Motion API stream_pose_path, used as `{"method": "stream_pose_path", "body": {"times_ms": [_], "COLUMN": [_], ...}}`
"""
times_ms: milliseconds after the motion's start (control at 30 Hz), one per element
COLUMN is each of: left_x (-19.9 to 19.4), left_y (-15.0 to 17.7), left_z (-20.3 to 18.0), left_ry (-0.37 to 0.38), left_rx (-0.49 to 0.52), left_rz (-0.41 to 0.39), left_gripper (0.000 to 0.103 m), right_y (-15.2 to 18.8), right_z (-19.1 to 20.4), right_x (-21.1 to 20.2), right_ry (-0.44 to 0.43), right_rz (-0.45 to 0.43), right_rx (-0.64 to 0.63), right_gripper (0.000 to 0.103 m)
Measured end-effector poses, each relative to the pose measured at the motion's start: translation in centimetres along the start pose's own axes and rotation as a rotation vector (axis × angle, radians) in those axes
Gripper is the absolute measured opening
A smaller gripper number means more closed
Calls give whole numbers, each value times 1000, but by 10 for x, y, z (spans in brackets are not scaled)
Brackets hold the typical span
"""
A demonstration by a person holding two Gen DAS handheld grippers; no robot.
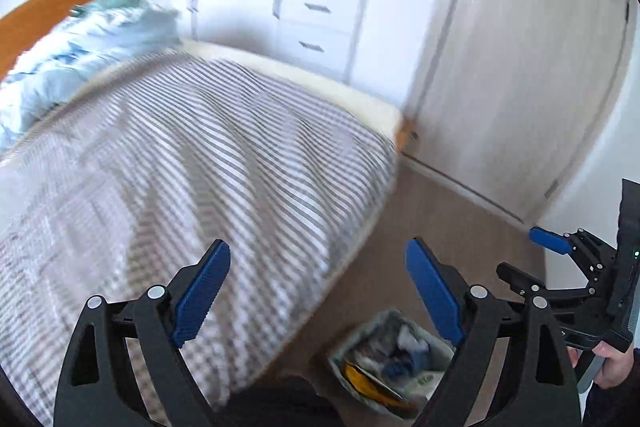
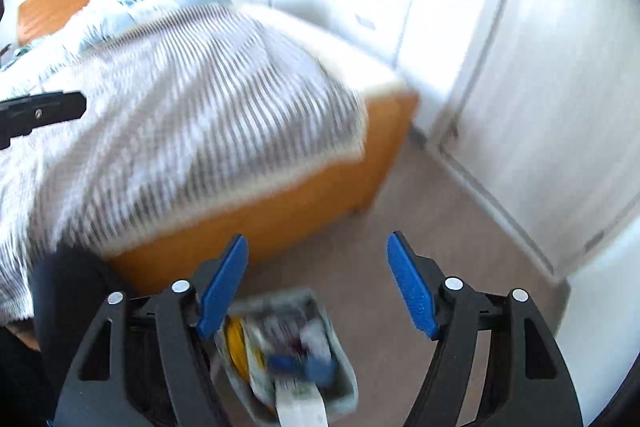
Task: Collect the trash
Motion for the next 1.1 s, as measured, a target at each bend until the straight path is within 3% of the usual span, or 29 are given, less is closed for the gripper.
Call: {"method": "stream_pose_path", "body": {"times_ms": [100,300,433,567,767,900,1033,1100], "left_x": [-49,-144,-209,-269,-331,-341,-334,-332], "left_y": [-13,-19,-8,15,56,90,130,149], "left_z": [31,103,148,193,254,275,284,286], "left_ry": [-93,-314,-473,-572,-752,-767,-796,-847], "left_rx": [-5,-49,-67,-101,-169,-263,-282,-289], "left_rz": [-125,-298,-387,-469,-543,-587,-582,-588], "left_gripper": [92,96,96,96,96,96,96,96], "right_y": [-38,-102,-137,-161,-169,-149,-119,-107], "right_z": [33,130,200,262,329,355,372,377], "right_x": [-15,-45,-59,-75,-86,-86,-78,-72], "right_ry": [-66,-243,-373,-469,-545,-588,-590,-578], "right_rz": [-108,-290,-363,-433,-459,-463,-497,-501], "right_rx": [8,-21,-11,-2,-24,-64,-116,-122], "right_gripper": [74,81,83,83,83,83,83,83]}}
Point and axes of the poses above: each gripper's, at about its wrist camera, not at the fingertips, and x roughly the way its jaws point, z to its left, y to its underside, the point moved 4 cm from there along x, roughly the way its jaws point, and after that the axes turned 13 degrees about y, right-handed, at the moved point
